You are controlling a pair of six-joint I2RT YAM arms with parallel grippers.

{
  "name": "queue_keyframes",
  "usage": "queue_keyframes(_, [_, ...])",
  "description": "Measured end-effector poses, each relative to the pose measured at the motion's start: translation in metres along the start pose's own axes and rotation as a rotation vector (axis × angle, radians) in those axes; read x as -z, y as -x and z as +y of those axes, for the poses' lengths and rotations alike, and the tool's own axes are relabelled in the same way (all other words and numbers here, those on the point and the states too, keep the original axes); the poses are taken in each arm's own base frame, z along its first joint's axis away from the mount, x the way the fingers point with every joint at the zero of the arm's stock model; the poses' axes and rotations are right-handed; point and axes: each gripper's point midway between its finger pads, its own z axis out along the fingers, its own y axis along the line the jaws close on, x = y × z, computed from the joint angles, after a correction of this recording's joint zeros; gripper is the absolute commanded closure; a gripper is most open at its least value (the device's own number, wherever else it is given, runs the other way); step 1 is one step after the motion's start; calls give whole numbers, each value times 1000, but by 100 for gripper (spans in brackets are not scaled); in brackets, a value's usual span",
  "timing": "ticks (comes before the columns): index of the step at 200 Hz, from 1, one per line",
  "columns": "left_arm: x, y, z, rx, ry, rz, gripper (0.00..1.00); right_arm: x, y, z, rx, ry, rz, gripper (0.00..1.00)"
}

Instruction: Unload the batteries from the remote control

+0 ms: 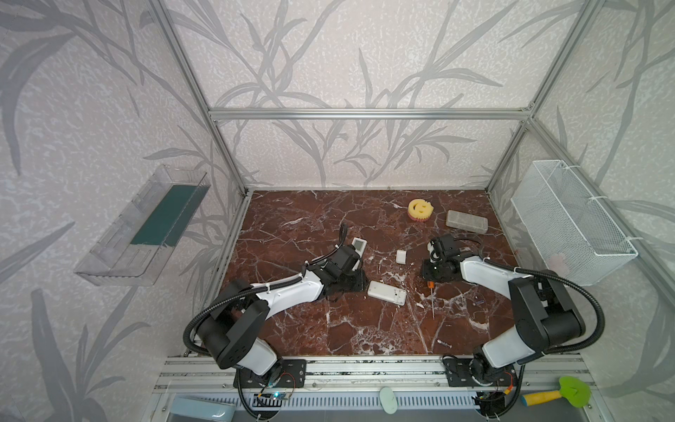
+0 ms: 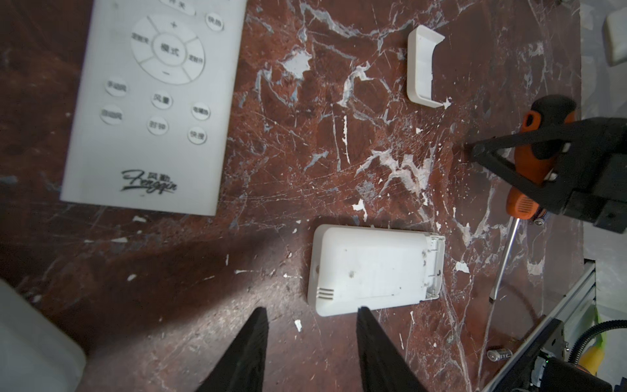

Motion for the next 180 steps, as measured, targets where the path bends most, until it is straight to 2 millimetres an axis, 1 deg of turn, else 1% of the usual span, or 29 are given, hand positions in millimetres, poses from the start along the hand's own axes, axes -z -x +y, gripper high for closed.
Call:
queue_keyframes(6, [0,-1,1,-3,3,3,55,-1,3,1,-2,1,-2,61])
queue_keyframes(16, [0,-1,2,-7,7,5,55,-3,3,1,-8,-2,3,55])
queue_keyframes(48, [1,0,11,-11,29,12,53,2,2,1,0,-6,4,50])
queue_keyframes(61, [2,1,18,-8,51,15,52,9,3,-1,9,-15,-3,49])
queue_keyframes(74, [5,6,27,-5,92,12,50,21,7,2,28,-17,-26,49])
queue_keyframes(93, [14,22,33,-32,153,-19,42,42,17,10,56,-1,-78,49])
queue_keyframes(116, [27,57,25,-115,189,-97,26,65,27,30,109,40,-153,48])
queue_keyframes(135, [29,82,16,-190,220,-131,22,75,24,49,157,80,-179,48])
queue_keyframes(155, [15,104,14,-247,284,-119,19,75,16,72,203,130,-177,48])
queue_keyframes(168, [1,113,18,-271,341,-85,17,72,10,89,224,174,-166,48])
queue_keyframes(180, [-14,118,25,-290,398,-44,16,65,3,104,242,213,-147,48])
